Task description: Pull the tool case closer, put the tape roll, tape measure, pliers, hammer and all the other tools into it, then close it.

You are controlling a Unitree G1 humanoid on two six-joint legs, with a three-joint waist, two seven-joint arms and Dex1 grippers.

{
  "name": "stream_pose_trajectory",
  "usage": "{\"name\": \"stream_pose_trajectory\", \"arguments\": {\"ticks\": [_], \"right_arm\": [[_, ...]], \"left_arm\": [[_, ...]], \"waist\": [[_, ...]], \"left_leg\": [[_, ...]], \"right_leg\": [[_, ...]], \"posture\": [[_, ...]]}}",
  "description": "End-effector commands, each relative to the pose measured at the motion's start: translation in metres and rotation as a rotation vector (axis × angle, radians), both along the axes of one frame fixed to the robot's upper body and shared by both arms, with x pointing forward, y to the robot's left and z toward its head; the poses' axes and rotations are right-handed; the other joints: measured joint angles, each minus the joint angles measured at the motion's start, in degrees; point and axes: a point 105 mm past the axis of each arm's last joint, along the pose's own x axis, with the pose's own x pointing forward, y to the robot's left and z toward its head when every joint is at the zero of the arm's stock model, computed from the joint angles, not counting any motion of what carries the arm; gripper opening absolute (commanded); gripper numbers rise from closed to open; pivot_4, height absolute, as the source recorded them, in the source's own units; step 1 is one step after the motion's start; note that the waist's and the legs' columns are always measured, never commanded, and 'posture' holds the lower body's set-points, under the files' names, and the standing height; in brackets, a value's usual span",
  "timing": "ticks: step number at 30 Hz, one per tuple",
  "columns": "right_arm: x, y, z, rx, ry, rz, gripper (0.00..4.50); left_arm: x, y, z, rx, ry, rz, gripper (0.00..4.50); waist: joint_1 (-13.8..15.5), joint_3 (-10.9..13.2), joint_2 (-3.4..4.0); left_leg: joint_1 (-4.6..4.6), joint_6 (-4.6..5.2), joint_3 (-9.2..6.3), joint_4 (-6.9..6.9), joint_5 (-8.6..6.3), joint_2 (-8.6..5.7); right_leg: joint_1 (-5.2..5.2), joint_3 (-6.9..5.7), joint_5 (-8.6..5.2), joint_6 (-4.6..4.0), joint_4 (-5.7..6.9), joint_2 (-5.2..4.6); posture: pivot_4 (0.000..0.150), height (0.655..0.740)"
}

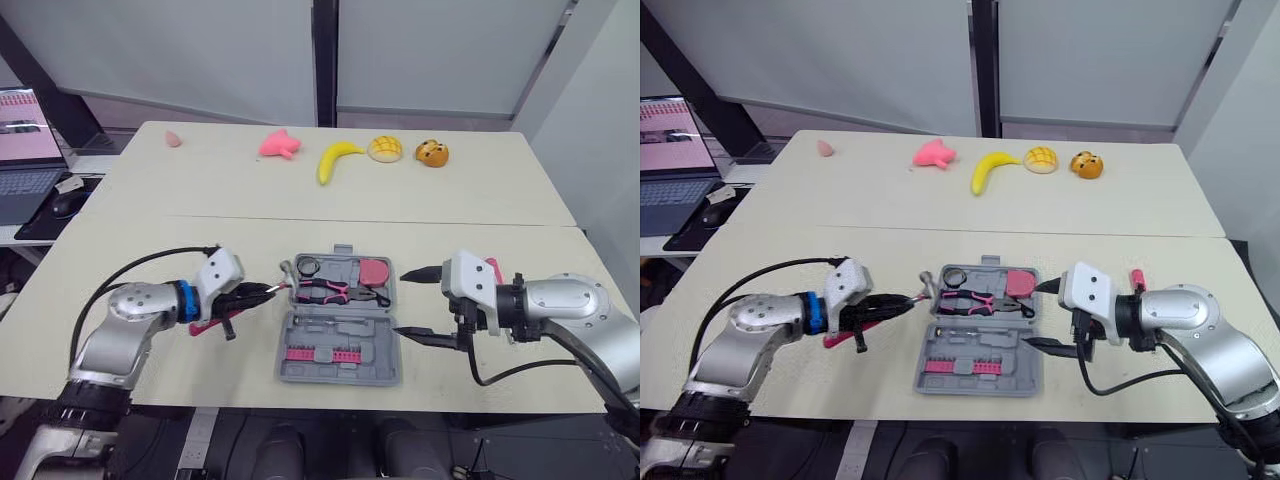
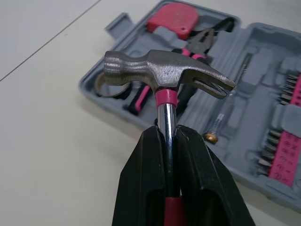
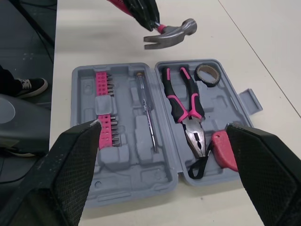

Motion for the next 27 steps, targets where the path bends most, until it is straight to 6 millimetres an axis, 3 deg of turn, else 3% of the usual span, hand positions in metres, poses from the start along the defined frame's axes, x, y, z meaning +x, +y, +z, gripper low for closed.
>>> {"name": "stream_pose_trajectory", "arguments": {"ticks": [1, 9, 20, 27], "right_arm": [[-0.004, -0.005, 0.011, -0.003, -0.039, -0.021, 4.5], [-0.009, -0.017, 0.005, -0.032, -0.016, -0.083, 4.5], [-0.015, -0.027, -0.008, -0.083, 0.023, -0.104, 4.5], [-0.017, -0.028, -0.01, -0.093, 0.028, -0.098, 4.5]], "left_arm": [[-0.005, -0.026, 0.005, 0.066, -0.01, -0.154, 0.1], [-0.009, -0.073, 0.004, 0.184, 0.02, -0.328, 0.1], [-0.017, -0.113, -0.008, 0.253, 0.05, -0.356, 0.1], [-0.022, -0.123, -0.018, 0.266, 0.107, -0.319, 0.1]], "waist": [[0.0, 0.0, 0.0], [-0.22, 0.03, -0.02], [-0.04, 0.06, -0.05], [-0.08, 0.08, -0.06]], "left_leg": [[0.0, 0.0, 0.0, 0.0, 0.0, 0.0], [-0.01, 0.01, 0.0, 0.02, 0.0, 0.0], [-0.03, 0.01, 0.0, 0.06, 0.0, -0.02], [0.0, 0.01, -0.01, 0.07, 0.01, -0.02]], "right_leg": [[0.0, 0.01, 0.0, 0.0, 0.0, 0.01], [-0.01, 0.04, -0.15, 0.26, 0.01, 0.05], [0.0, 0.06, -0.18, 0.32, 0.01, 0.05], [0.01, 0.07, -0.19, 0.33, 0.03, 0.05]], "posture": [[0.15, 0.7255], [0.15, 0.7255], [0.15, 0.7255], [0.15, 0.7255]]}}
